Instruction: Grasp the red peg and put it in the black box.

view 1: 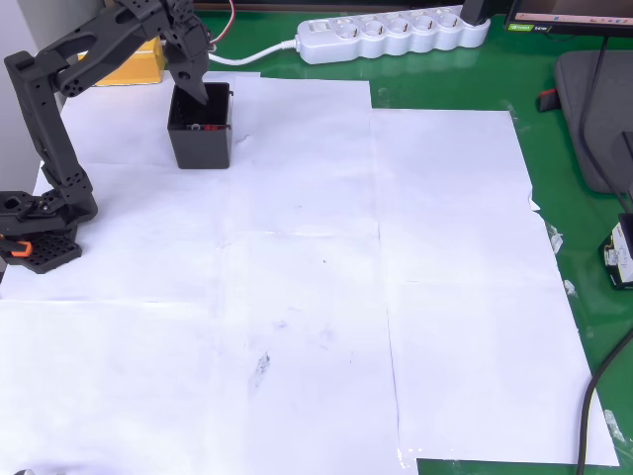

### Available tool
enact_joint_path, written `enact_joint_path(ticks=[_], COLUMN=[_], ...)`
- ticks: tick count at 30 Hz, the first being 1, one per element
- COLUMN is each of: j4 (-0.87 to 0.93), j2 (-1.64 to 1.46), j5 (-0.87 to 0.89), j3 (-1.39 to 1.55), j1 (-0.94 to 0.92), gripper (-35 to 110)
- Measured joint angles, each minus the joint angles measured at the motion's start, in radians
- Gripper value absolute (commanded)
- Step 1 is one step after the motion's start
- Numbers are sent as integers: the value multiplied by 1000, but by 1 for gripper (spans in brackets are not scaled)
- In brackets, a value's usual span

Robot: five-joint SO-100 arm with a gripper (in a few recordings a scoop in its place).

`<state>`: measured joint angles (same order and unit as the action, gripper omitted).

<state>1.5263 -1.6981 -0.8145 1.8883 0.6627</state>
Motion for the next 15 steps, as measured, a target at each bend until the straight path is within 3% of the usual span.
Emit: enact_joint_path(ticks=[9, 15], j4=[95, 78], j2=[221, 595], j5=[-64, -186], j3=[-49, -325], j1=[-133, -336], gripper=[0, 0])
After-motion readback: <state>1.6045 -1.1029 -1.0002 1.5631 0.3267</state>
